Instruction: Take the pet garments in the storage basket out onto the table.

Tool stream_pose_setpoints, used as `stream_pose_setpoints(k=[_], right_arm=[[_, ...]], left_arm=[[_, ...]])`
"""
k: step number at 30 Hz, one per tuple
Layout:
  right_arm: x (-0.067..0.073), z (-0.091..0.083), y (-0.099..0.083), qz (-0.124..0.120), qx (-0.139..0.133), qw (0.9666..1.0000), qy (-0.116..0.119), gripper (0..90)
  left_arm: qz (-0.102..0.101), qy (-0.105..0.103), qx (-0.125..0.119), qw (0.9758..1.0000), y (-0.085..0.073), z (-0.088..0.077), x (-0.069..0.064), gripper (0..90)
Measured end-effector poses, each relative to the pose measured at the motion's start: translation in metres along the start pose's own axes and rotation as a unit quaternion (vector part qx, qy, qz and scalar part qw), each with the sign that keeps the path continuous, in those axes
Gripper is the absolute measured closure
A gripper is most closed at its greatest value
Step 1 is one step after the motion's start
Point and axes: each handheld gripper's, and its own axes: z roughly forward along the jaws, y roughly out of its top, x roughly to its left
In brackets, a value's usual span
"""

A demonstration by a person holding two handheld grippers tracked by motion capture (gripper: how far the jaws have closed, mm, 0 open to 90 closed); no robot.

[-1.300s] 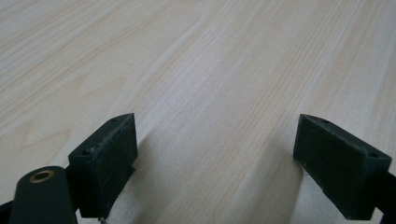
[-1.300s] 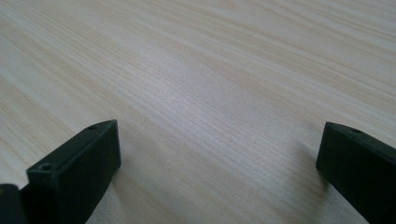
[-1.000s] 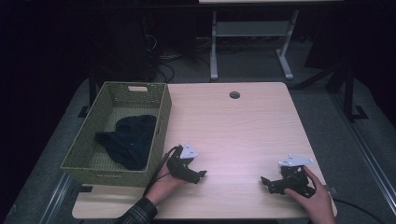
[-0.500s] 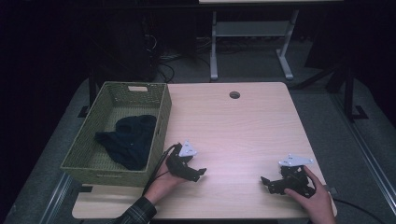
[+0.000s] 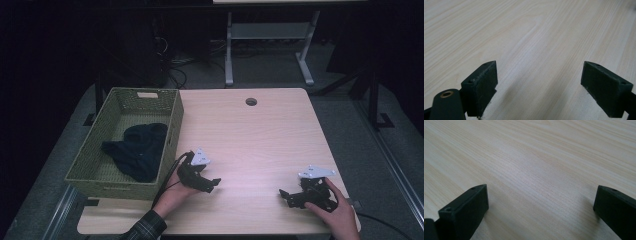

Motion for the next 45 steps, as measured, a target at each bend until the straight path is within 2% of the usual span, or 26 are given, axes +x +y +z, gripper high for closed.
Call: stream_pose_setpoints(k=[3,22,37,45], right_arm=[[0.000,0.000,0.000,0.000,0.000,1.0000,0.000,0.0],[0.000,0.000,0.000,0.000,0.000,1.0000,0.000,0.0],[0.000,0.000,0.000,0.000,0.000,1.0000,0.000,0.0],[0.000,0.000,0.000,0.000,0.000,1.0000,0.000,0.0]], left_arm=[[-0.008,-0.004,-0.001,1.0000,0.000,-0.001,0.001,13.6],[0.003,0.000,0.001,1.0000,0.010,-0.009,0.001,13.8],[-0.001,0.001,0.006,1.0000,0.018,-0.016,0.002,13.8],[-0.006,-0.001,-0.001,1.0000,0.025,-0.023,0.003,13.9]])
